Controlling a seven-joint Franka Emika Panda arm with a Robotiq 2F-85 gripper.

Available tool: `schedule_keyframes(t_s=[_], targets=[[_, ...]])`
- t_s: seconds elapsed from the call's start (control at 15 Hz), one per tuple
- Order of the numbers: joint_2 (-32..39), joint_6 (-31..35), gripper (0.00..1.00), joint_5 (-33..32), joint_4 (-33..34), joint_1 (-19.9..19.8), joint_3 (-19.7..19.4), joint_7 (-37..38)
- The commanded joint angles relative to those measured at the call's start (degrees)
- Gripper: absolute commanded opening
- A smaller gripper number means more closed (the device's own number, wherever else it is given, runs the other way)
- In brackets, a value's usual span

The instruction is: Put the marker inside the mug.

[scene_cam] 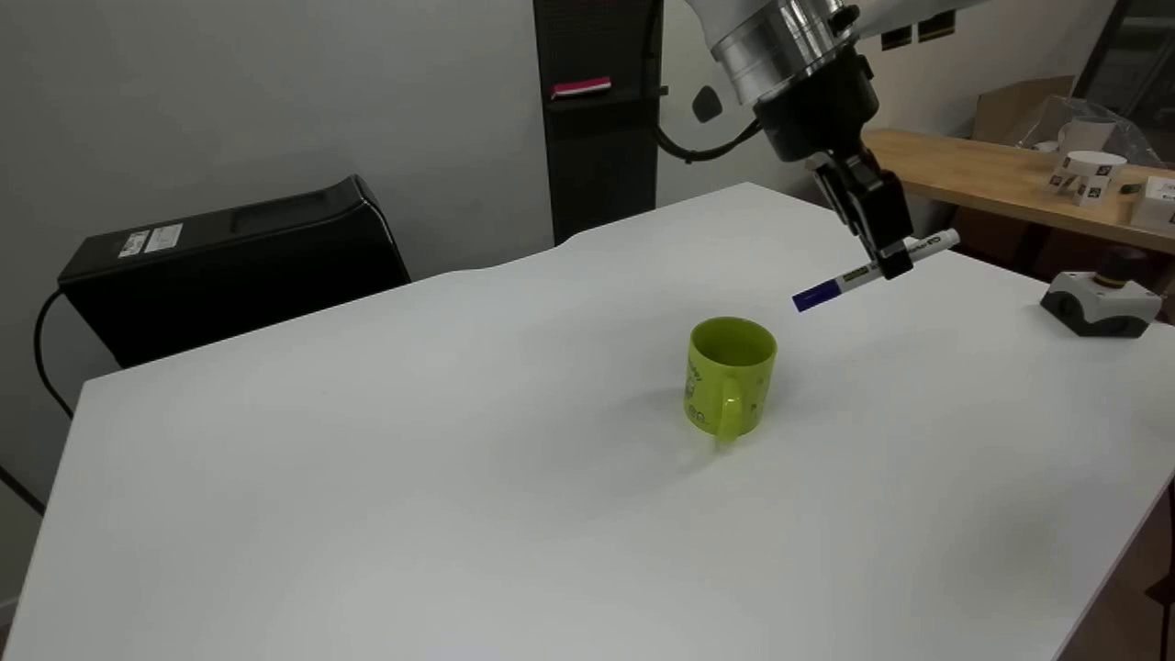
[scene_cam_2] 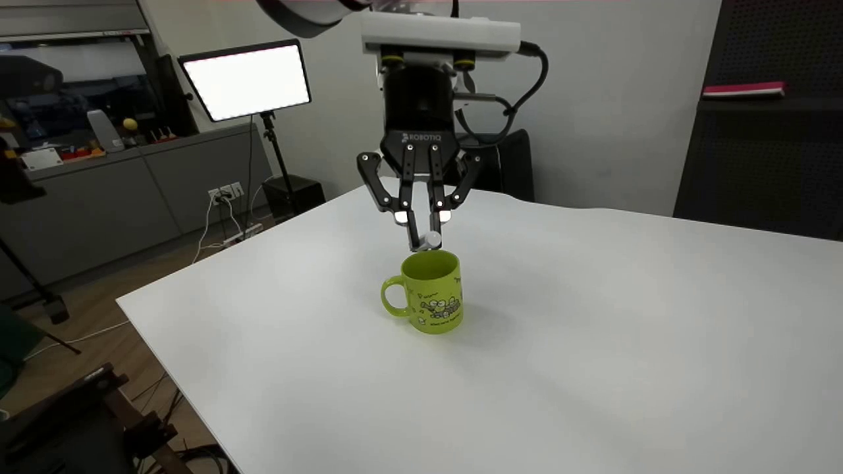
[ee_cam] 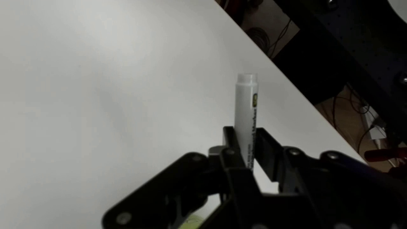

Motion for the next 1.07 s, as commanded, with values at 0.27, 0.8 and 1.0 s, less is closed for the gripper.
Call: schedule_keyframes(t_s=[0.27,0.8,1.0], targets=[[7.2,-2.7,0.05,0.6,8.1,-0.7,0.4,-3.0],[13.9,-5.7,0.05,0.9,15.5,-0.6,0.6,-4.1],[15.4,-7.1,0.05,0.7,17.6,-0.4,0.7,-4.3]])
